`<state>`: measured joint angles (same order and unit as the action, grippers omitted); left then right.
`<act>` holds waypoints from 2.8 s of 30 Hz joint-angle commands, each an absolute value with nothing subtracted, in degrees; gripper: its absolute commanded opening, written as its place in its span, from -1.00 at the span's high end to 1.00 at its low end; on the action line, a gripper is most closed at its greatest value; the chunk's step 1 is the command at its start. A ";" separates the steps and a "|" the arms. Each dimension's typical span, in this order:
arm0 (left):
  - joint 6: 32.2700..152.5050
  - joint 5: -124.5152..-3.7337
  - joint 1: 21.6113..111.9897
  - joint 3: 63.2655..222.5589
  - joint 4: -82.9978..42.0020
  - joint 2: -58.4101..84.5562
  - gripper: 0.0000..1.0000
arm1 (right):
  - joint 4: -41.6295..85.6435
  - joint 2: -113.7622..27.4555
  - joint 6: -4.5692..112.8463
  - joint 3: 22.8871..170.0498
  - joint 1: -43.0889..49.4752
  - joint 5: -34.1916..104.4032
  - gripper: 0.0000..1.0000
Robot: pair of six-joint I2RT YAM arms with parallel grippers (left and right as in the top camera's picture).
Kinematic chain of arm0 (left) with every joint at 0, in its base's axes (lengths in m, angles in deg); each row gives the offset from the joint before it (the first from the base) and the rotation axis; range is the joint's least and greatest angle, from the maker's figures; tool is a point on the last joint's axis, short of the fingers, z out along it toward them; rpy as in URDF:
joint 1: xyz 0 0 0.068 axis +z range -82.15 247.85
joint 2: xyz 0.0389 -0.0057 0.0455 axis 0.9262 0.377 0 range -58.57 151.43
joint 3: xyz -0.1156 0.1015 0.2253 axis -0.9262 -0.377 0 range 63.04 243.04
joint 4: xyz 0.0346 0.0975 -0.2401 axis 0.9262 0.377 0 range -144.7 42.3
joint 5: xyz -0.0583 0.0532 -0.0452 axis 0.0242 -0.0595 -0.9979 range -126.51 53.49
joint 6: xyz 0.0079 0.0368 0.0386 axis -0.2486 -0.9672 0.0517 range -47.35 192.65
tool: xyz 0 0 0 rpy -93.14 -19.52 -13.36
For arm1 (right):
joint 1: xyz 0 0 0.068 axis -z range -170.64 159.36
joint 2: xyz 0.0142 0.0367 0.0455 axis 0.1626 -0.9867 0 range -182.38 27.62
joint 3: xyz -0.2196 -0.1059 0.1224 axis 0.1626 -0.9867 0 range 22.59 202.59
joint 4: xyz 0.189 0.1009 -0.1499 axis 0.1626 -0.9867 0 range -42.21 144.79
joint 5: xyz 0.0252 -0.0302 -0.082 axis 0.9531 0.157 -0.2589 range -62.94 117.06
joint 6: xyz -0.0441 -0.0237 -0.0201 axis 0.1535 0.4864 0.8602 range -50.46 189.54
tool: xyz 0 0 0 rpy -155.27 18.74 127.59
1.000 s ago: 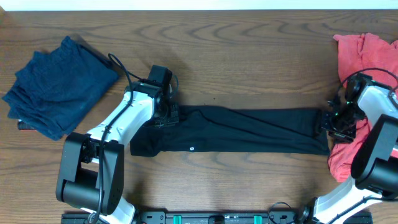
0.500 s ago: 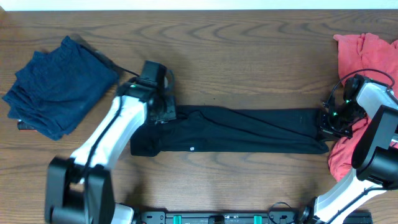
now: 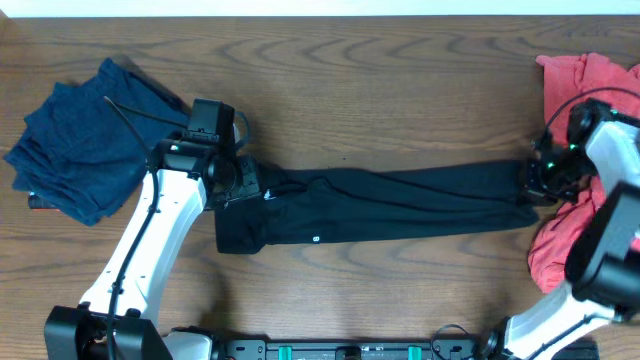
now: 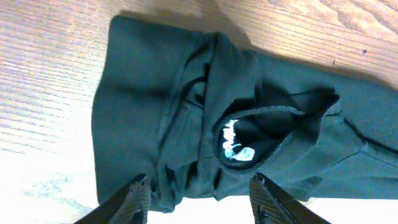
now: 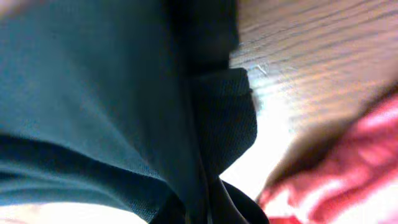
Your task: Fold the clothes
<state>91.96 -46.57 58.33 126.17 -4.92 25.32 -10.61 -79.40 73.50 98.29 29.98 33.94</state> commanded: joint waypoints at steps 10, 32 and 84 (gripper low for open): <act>91.85 -45.87 58.57 127.02 -2.48 25.35 -0.08 | -10.07 -69.46 65.92 99.71 7.49 33.98 0.98; 91.83 -45.87 58.57 127.02 -1.84 25.35 -0.18 | -4.36 -83.10 55.38 99.76 -23.59 34.20 0.76; 84.68 -49.33 61.57 129.93 -3.29 47.01 0.88 | 1.30 -82.00 54.09 97.83 -21.93 25.98 0.40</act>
<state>85.34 -57.52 59.53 128.20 -5.06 49.26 1.95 -83.53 54.49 95.56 -22.81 26.13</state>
